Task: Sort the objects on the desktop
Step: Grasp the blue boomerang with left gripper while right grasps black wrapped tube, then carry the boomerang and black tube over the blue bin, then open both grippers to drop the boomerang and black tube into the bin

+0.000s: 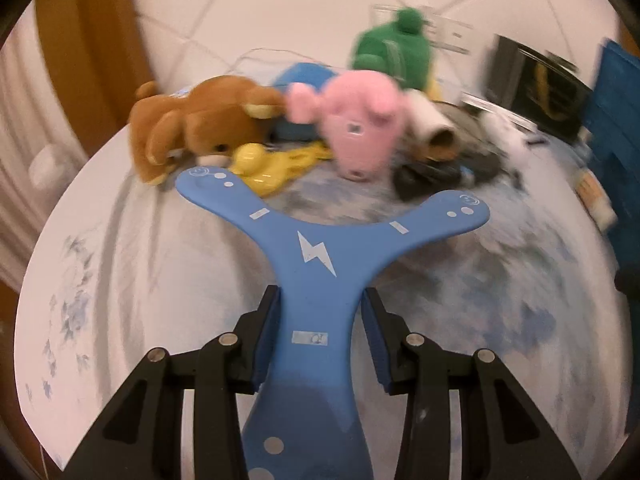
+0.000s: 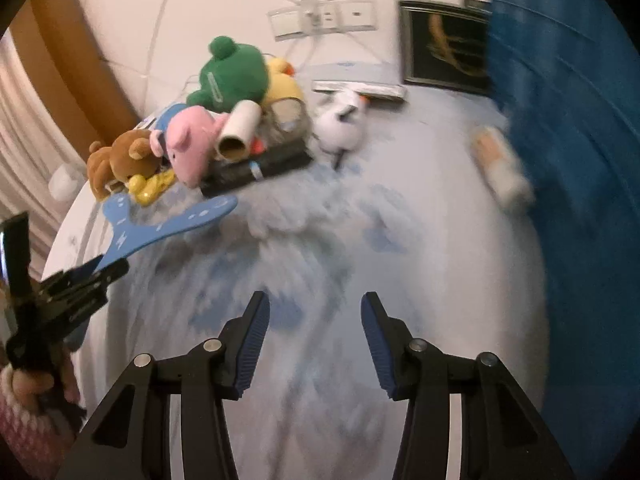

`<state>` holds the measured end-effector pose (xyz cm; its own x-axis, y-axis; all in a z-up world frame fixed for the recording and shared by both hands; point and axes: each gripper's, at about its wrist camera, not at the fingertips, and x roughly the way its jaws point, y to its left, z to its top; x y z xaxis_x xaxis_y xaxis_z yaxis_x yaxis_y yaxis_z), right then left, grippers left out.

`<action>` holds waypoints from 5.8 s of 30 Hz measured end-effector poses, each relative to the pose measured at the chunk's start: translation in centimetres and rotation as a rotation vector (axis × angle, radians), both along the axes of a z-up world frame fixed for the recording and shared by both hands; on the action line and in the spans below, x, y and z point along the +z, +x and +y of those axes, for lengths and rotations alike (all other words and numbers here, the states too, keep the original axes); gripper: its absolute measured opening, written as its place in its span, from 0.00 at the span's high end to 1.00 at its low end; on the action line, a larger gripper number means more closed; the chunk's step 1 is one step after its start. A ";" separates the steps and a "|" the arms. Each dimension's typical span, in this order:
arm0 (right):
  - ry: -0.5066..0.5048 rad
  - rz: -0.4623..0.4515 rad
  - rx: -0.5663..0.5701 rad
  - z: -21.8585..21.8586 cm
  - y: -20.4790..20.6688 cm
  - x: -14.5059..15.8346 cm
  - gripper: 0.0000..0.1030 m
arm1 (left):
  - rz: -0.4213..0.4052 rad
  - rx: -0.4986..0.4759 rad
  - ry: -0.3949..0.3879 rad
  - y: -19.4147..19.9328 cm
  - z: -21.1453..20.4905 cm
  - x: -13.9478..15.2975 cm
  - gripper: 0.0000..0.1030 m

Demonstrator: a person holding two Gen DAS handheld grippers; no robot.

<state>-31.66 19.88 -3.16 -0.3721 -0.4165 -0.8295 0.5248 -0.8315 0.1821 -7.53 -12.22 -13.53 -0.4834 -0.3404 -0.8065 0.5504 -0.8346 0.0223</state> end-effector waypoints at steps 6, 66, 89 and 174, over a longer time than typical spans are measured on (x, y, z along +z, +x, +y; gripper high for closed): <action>0.019 0.003 0.044 -7.0 -6.1 -1.5 0.55 | -0.010 0.038 0.067 -1.6 -3.2 -2.2 0.61; 0.329 -0.173 0.348 -14.9 -2.1 -8.3 0.67 | -0.183 -0.036 0.162 2.0 1.7 -3.8 0.61; -0.025 0.290 -0.007 -0.6 6.7 16.0 0.67 | 0.310 -0.355 -0.079 2.4 12.0 18.6 0.69; 0.107 0.387 -0.710 34.4 6.4 21.0 0.00 | 0.452 -0.907 -0.086 -7.2 42.7 29.0 0.22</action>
<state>-25.21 54.28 17.87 -0.7860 0.1004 -0.6101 -0.1245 -0.9922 -0.0029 -14.78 30.48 15.43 -0.8418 0.2577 -0.4742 -0.3173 -0.9471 0.0487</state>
